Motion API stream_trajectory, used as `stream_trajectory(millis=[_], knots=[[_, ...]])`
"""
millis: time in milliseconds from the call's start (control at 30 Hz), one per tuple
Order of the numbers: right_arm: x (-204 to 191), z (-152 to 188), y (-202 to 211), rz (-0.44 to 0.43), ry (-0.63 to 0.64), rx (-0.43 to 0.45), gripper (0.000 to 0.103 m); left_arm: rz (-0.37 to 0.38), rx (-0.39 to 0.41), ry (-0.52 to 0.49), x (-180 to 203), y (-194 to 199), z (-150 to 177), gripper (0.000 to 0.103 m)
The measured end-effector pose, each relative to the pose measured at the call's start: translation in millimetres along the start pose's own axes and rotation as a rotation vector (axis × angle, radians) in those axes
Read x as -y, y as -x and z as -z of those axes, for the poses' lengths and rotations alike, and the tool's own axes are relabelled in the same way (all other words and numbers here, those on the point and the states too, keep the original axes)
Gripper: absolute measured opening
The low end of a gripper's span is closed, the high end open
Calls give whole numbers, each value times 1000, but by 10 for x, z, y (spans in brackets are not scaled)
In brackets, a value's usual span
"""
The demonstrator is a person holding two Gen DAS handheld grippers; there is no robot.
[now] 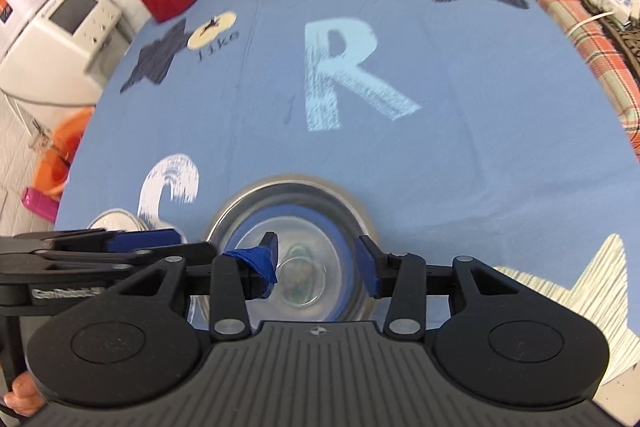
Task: Organize plates and bowls
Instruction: 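Carry the clear bowl into the blue bowl and open both grippers, then close both grippers on the rim of the steel bowl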
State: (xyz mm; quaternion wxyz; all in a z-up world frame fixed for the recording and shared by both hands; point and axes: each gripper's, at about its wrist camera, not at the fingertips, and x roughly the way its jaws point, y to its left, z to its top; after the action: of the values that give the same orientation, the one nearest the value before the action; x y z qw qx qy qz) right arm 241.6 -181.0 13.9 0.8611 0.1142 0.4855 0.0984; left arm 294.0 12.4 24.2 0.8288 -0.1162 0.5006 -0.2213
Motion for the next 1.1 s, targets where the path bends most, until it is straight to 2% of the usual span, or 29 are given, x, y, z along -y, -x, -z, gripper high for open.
stream_trajectory(millis=[300, 567, 700, 1100], knots=[[245, 147, -5, 18, -37, -29, 28, -61, 59, -95, -31, 200, 145, 58], [361, 251, -30, 23, -55, -64, 28, -85, -29, -134, -141, 6, 76, 59], [377, 264, -109, 32, -54, -83, 28, -136, -51, -147, -182, -146, 43, 59], [338, 242, -413, 65, -38, -126, 29, -140, -100, -159, -244, -485, 7, 59]])
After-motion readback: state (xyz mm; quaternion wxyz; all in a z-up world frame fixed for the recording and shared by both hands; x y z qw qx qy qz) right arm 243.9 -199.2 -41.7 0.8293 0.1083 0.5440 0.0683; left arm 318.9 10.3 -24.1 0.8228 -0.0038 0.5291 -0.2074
